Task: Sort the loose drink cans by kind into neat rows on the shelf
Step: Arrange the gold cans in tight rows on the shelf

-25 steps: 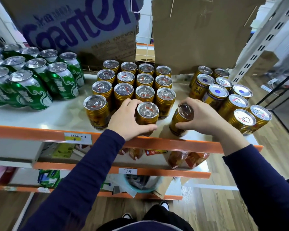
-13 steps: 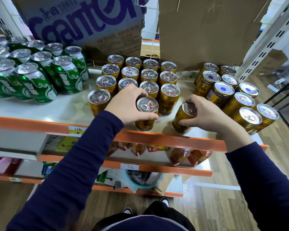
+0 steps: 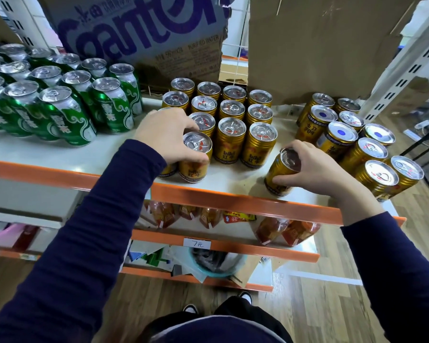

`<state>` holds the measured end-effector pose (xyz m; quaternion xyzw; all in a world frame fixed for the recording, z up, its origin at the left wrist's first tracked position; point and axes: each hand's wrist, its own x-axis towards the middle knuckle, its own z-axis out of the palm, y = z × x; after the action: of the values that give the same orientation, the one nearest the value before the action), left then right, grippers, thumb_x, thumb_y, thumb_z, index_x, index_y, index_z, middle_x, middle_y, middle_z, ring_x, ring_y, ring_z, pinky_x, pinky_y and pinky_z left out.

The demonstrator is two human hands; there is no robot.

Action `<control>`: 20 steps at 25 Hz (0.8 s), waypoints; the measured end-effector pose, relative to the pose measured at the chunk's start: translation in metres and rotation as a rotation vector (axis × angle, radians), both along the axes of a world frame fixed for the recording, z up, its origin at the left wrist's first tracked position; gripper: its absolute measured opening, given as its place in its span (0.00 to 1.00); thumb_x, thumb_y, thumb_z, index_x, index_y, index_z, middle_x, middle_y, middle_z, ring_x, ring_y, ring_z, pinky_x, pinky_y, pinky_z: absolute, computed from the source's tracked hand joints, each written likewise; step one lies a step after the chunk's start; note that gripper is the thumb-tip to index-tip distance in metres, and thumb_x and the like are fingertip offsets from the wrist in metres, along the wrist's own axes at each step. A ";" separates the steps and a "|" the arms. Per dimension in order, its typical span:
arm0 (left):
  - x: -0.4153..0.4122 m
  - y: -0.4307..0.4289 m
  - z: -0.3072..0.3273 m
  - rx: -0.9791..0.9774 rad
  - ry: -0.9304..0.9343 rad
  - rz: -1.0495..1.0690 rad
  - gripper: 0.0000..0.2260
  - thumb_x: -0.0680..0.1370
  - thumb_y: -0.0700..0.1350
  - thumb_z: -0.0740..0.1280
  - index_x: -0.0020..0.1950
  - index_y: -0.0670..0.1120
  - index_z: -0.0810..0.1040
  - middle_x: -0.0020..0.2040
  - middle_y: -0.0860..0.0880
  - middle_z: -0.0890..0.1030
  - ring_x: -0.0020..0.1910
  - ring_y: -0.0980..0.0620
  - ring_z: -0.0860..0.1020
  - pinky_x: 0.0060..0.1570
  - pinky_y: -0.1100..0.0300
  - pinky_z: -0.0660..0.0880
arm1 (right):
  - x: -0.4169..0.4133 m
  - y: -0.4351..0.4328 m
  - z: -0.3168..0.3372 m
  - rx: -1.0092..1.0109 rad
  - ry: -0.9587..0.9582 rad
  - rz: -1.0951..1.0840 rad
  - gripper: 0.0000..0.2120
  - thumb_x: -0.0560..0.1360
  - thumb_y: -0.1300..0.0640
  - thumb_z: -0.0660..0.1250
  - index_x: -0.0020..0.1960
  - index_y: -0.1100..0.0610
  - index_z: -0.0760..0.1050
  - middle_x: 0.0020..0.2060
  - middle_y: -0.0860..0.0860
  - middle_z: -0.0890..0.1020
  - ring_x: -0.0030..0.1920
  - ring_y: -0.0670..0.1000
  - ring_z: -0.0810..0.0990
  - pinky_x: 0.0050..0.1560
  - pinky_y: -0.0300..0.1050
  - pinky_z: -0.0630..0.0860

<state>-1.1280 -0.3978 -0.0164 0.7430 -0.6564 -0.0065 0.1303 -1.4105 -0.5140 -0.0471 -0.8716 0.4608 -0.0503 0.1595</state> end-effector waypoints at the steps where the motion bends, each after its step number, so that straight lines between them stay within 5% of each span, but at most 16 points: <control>1: 0.002 0.000 0.000 0.014 -0.015 -0.002 0.34 0.62 0.69 0.71 0.61 0.49 0.79 0.51 0.50 0.77 0.54 0.47 0.75 0.55 0.48 0.72 | 0.000 0.000 0.000 0.004 0.003 -0.003 0.35 0.64 0.40 0.76 0.64 0.53 0.67 0.53 0.48 0.70 0.52 0.51 0.72 0.47 0.42 0.68; 8: 0.010 0.002 -0.007 0.024 0.161 -0.038 0.34 0.63 0.63 0.75 0.64 0.47 0.77 0.56 0.48 0.77 0.57 0.47 0.74 0.58 0.47 0.72 | -0.004 0.006 0.005 0.182 -0.145 0.006 0.23 0.73 0.48 0.69 0.59 0.50 0.58 0.56 0.53 0.70 0.51 0.53 0.73 0.43 0.43 0.70; 11: 0.011 0.006 -0.015 -0.052 0.139 -0.070 0.33 0.65 0.65 0.73 0.64 0.47 0.77 0.57 0.47 0.75 0.59 0.46 0.71 0.60 0.46 0.70 | 0.000 0.012 0.013 0.086 -0.105 0.005 0.24 0.69 0.51 0.73 0.58 0.48 0.63 0.54 0.49 0.69 0.51 0.49 0.72 0.41 0.34 0.68; 16: 0.017 0.018 -0.036 -0.195 0.096 -0.090 0.26 0.76 0.64 0.56 0.65 0.51 0.77 0.60 0.50 0.77 0.63 0.48 0.69 0.62 0.47 0.63 | 0.038 0.032 0.029 -0.064 -0.131 0.200 0.27 0.60 0.46 0.78 0.57 0.49 0.76 0.49 0.47 0.74 0.51 0.49 0.74 0.46 0.41 0.70; 20: 0.017 0.018 -0.046 -0.228 0.010 -0.043 0.23 0.78 0.61 0.51 0.66 0.55 0.75 0.56 0.52 0.79 0.64 0.50 0.69 0.59 0.50 0.62 | 0.081 0.046 0.024 -0.183 -0.178 0.229 0.31 0.63 0.43 0.77 0.62 0.54 0.76 0.53 0.51 0.78 0.55 0.52 0.75 0.52 0.42 0.69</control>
<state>-1.1111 -0.3796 -0.0620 0.7090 -0.6681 0.0614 0.2171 -1.3290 -0.4682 -0.0227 -0.9214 0.3359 -0.1507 0.1243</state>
